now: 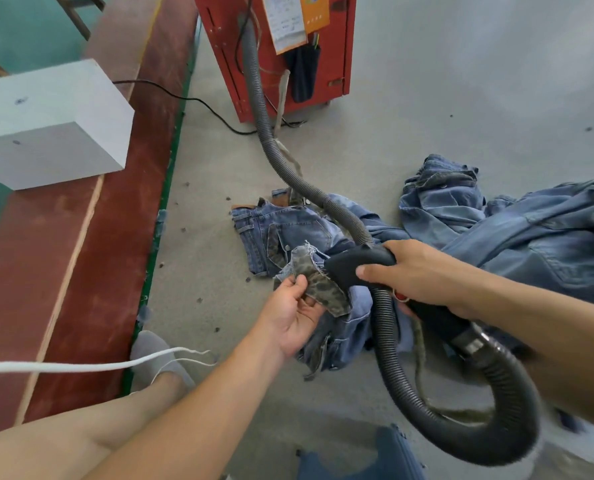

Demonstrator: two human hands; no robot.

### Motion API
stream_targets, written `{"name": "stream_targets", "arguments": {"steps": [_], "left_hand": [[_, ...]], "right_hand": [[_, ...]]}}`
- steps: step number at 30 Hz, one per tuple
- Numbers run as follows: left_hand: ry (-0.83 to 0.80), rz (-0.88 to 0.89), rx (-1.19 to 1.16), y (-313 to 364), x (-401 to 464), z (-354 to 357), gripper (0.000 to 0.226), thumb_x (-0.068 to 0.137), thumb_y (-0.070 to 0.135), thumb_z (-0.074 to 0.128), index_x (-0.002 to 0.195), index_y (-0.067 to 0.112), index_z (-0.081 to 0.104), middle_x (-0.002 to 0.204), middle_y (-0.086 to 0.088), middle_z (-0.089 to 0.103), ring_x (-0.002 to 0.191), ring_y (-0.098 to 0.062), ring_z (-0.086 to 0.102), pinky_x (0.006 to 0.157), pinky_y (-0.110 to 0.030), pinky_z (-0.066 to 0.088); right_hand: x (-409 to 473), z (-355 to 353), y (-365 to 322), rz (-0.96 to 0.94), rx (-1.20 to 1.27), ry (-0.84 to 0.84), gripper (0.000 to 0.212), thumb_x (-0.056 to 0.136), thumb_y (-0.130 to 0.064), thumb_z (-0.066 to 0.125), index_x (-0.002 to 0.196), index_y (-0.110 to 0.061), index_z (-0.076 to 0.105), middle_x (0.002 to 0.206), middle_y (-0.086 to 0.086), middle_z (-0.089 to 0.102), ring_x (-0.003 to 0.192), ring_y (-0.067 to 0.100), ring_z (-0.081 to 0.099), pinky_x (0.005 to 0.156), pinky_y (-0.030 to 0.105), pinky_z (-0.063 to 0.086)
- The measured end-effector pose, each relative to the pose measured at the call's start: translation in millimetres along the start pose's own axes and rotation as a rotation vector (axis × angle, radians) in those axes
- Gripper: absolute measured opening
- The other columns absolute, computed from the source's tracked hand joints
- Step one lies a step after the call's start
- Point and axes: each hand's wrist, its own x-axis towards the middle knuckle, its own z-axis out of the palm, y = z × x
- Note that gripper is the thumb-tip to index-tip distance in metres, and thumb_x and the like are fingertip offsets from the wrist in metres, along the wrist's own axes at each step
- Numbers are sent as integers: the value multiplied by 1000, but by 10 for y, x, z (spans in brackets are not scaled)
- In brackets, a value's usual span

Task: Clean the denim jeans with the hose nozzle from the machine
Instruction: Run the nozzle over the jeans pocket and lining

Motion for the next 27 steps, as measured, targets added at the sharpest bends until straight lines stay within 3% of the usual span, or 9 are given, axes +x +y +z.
{"name": "stream_targets", "arguments": {"steps": [2, 5, 7, 10, 13, 15, 20, 23, 27], "left_hand": [[24, 13, 0, 30, 3, -8, 22, 111, 4, 34, 104, 4, 55, 79, -17, 74, 64, -23, 75, 54, -38, 63], [53, 19, -13, 67, 35, -22, 21, 111, 5, 36, 107, 2, 57, 85, -18, 73, 69, -24, 75, 58, -39, 64], [47, 10, -5, 56, 42, -8, 21, 111, 6, 36, 107, 1, 56, 86, -19, 72, 70, -24, 74, 58, -38, 64], [63, 3, 5, 29, 62, 8, 23, 111, 7, 36, 101, 2, 56, 78, -18, 73, 63, -23, 74, 56, -35, 63], [50, -4, 80, 28, 38, 18, 23, 111, 8, 35, 104, 3, 57, 78, -17, 74, 64, -22, 75, 55, -34, 62], [42, 0, 84, 35, 30, 29, 22, 111, 7, 35, 104, 3, 56, 77, -16, 74, 63, -22, 75, 54, -34, 61], [52, 22, 28, 91, 38, 38, 23, 111, 4, 35, 98, 4, 54, 73, -16, 73, 61, -22, 74, 54, -36, 63], [56, 13, 79, 18, 19, 43, 24, 111, 3, 34, 97, 5, 54, 70, -13, 72, 58, -19, 72, 53, -31, 61], [36, 13, 159, -12, -1, 44, 25, 111, 6, 35, 100, 7, 58, 81, -13, 71, 67, -20, 70, 61, -34, 63]], "right_hand": [[-38, -74, 52, 17, 14, -39, 24, 95, -40, 72, 93, -18, 63, 55, 1, 60, 44, 16, 55, 42, 25, 47], [-146, -157, 91, -16, -213, -168, 21, 89, -51, 73, 81, -33, 64, 59, -1, 67, 47, 13, 62, 44, 21, 47], [-143, -77, 66, -40, -331, -181, 24, 88, -55, 72, 84, -33, 63, 66, -1, 71, 53, 14, 68, 51, 28, 54], [-31, 100, 22, -67, -326, -67, 33, 91, -53, 70, 96, -20, 64, 75, 3, 71, 64, 22, 70, 66, 42, 60], [21, 109, -19, -45, -148, 34, 30, 94, -46, 71, 96, -18, 64, 66, 4, 66, 52, 19, 63, 49, 32, 54], [-1, 9, 11, -17, -103, 11, 26, 94, -43, 72, 91, -19, 63, 57, 0, 63, 46, 16, 59, 42, 25, 49], [-69, -72, 42, 5, -259, -137, 31, 88, -51, 75, 84, -23, 62, 57, -1, 67, 45, 16, 63, 42, 24, 49], [47, 57, 13, -31, -197, -44, 30, 90, -49, 74, 88, -20, 65, 58, 0, 65, 47, 16, 61, 43, 23, 50], [120, -5, -25, -14, -25, 67, 26, 95, -39, 72, 88, -16, 62, 52, -1, 58, 41, 16, 53, 38, 23, 44]]}}
